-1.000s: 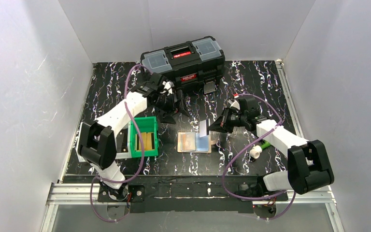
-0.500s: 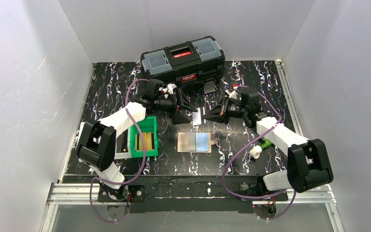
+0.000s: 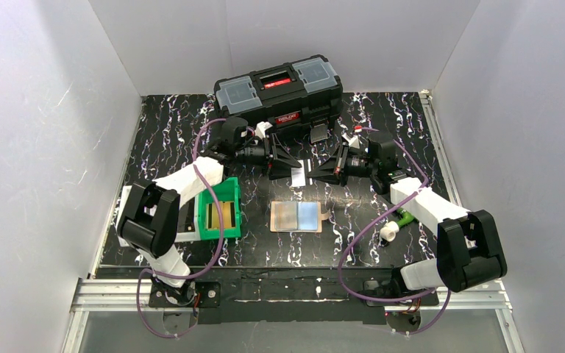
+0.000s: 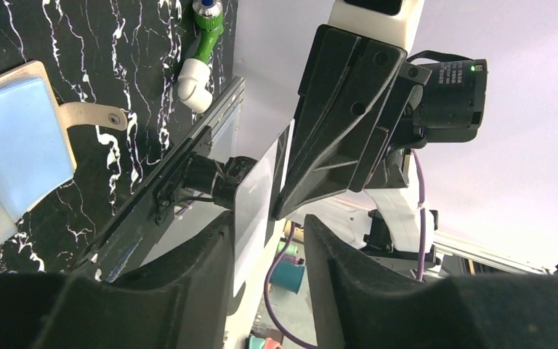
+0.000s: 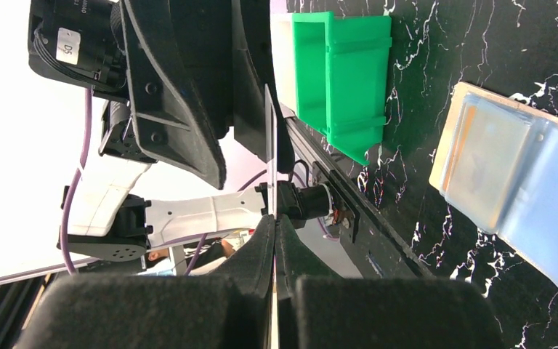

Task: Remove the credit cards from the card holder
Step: Place the credit card in the storage box.

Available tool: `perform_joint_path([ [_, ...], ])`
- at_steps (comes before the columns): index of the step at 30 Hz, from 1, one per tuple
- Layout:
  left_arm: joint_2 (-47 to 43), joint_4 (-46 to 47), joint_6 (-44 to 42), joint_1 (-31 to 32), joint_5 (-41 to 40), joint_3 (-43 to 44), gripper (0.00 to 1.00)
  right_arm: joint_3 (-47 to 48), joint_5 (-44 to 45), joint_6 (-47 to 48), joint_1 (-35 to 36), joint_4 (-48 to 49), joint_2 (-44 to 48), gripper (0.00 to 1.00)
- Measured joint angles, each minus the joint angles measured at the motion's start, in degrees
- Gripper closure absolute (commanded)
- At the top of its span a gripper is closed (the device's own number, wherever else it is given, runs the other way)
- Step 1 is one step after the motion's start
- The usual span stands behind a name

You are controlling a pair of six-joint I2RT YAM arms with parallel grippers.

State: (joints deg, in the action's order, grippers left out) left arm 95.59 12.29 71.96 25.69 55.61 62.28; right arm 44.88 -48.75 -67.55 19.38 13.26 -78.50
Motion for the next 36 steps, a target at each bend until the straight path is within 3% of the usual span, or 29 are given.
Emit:
perform_joint_path([
  [9,0.7,0.3,-0.1,1.0,0.6,0.0,0.97,0.0,-0.9,-0.2,0.2,0.9,-0.2,0.99],
  [11,0.7,0.3,-0.3,1.0,0.7,0.0,1.00,0.0,-0.9,-0.2,0.2,0.7,-0.2,0.99],
  [12,0.7,0.3,-0.4,1.0,0.8,0.0,1.00,0.0,-0.9,-0.1,0.2,0.4,-0.3,0.92],
  [13,0.7,0.2,-0.7,1.1,0.8,0.1,1.00,0.0,-0.9,-0.1,0.2,0.2,-0.3,0.78],
  [17,0.7,-2.2,-2.5,1.6,0.5,0.8,1.00,-0.1,-0.7,0.7,0.3,-1.1,-0.3,0.05],
  [18,0.7,-3.1,-3.1,1.8,0.5,1.0,1.00,0.0,-0.5,1.3,0.4,-1.7,-0.3,0.02],
  [27,0.6,-16.6,-11.6,2.5,-3.1,3.7,1.00,3.3,5.8,9.8,0.7,-16.5,2.8,0.02],
  [36,-2.9,-35.8,-25.2,1.2,-13.2,8.5,1.00,5.3,11.4,16.2,0.7,-26.8,5.0,0.02],
])
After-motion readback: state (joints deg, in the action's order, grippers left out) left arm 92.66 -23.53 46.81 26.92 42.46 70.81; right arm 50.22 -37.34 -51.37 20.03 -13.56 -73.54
